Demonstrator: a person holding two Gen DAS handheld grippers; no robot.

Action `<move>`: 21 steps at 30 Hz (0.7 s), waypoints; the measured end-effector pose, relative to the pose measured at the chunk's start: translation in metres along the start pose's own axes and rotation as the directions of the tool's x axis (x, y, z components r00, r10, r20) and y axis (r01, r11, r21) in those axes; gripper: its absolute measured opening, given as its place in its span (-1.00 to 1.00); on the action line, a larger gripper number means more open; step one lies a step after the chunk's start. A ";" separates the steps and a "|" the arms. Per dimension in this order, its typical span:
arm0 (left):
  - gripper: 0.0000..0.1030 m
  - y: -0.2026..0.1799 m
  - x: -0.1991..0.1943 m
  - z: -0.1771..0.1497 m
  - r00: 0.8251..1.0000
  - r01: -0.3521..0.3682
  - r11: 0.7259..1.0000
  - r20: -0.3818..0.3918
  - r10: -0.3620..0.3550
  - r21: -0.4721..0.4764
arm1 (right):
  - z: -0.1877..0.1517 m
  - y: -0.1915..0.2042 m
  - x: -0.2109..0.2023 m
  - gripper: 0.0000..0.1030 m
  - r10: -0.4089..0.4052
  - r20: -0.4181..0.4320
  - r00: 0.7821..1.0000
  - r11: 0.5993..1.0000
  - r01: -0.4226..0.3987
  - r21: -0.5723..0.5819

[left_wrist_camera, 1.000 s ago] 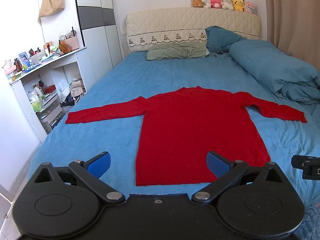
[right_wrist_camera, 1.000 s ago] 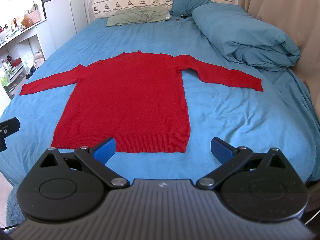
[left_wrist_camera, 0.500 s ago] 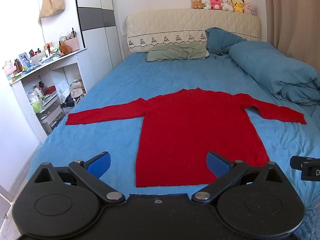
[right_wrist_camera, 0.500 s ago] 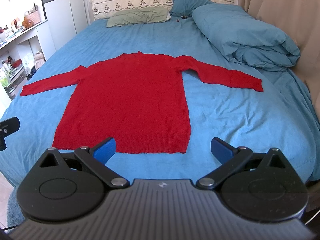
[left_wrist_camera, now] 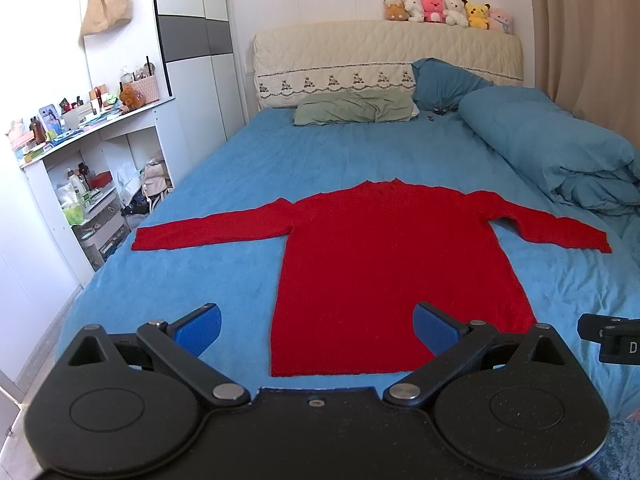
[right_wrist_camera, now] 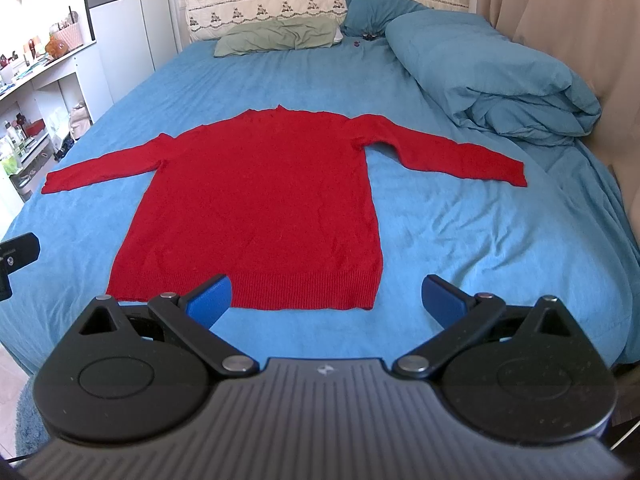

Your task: Fold small clothes

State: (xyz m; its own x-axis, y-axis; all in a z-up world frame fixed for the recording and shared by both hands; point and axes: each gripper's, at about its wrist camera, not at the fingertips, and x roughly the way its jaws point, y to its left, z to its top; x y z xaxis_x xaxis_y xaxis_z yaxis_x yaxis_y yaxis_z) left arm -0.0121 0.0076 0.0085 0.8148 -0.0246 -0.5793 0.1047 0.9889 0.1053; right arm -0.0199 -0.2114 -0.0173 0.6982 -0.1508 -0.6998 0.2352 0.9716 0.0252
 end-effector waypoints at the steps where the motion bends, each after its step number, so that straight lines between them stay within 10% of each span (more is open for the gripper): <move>1: 1.00 0.000 0.000 0.000 1.000 0.000 1.000 0.001 0.000 0.000 | 0.001 0.000 -0.001 1.00 0.000 0.000 1.000 1.000 0.000 0.001; 21: 1.00 -0.021 0.062 0.050 0.999 0.040 0.999 -0.025 -0.039 0.031 | 0.039 -0.025 0.036 1.00 -0.031 -0.018 0.999 0.997 0.032 0.067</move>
State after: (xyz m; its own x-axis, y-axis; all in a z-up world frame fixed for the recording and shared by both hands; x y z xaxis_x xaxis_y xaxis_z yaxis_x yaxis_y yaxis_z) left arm 0.0649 -0.0223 0.0112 0.7957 -0.0596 -0.6028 0.1545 0.9822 0.1068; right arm 0.0257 -0.2483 -0.0149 0.6786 -0.1775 -0.7127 0.3022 0.9519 0.0507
